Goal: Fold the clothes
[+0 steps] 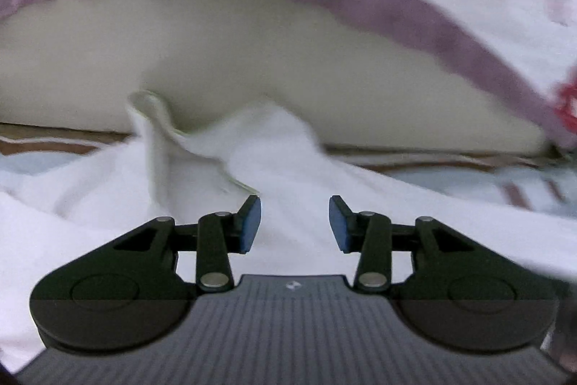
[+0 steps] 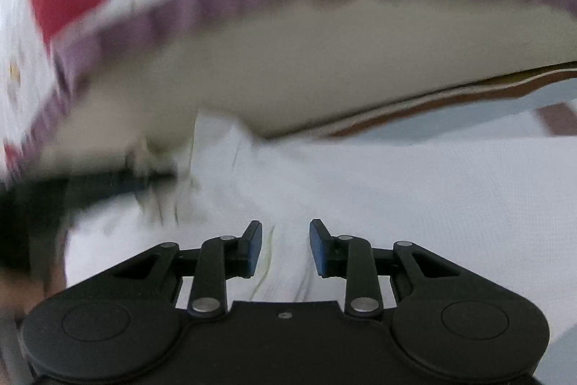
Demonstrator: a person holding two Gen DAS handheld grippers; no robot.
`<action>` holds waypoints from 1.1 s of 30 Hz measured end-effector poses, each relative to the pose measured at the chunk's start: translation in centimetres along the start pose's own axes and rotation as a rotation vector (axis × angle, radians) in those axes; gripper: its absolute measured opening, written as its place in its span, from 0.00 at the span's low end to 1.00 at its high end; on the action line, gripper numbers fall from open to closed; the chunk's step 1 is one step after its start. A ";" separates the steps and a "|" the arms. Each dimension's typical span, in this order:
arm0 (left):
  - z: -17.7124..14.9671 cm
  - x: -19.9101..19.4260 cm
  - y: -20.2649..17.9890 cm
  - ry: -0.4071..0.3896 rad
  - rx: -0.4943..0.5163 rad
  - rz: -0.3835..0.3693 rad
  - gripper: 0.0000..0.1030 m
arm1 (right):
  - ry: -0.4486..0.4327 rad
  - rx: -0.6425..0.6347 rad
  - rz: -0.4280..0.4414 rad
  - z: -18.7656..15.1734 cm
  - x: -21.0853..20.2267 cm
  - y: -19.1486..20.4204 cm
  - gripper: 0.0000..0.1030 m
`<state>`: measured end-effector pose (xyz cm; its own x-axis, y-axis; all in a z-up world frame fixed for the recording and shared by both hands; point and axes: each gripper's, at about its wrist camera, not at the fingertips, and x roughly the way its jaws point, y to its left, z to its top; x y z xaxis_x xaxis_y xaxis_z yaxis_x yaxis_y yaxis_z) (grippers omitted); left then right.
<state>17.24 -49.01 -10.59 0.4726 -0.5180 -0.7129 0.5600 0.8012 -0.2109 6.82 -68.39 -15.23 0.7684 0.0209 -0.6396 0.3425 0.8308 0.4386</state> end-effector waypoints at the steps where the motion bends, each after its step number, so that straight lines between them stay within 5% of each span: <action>1: -0.4 -1.1 -0.9 0.011 0.012 -0.036 0.43 | -0.017 0.043 -0.006 0.7 -1.7 -0.7 0.40; 9: -6.9 -1.6 -12.8 0.125 0.169 -0.237 0.46 | -0.034 0.302 -0.130 -0.5 -16.6 -11.9 0.49; 15: -11.9 -0.5 -20.4 0.138 0.411 -0.167 0.46 | -0.268 0.572 -0.548 -4.9 -22.6 -22.2 0.54; 19: -12.7 1.0 -22.0 0.160 0.404 -0.161 0.46 | -0.430 0.835 -0.479 -5.7 -21.6 -27.8 0.54; 26: -12.4 2.1 -20.8 0.153 0.377 -0.182 0.45 | -0.388 0.814 -0.710 -3.4 -16.9 -28.8 0.54; 33: -12.4 2.7 -19.7 0.149 0.365 -0.230 0.45 | -0.460 0.811 -0.623 -3.7 -15.1 -30.9 0.51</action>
<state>-0.96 -62.51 -16.69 0.2197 -0.6001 -0.7692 0.8549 0.4982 -0.1445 -17.39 -92.30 -21.45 0.4087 -0.6190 -0.6707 0.8590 0.0125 0.5119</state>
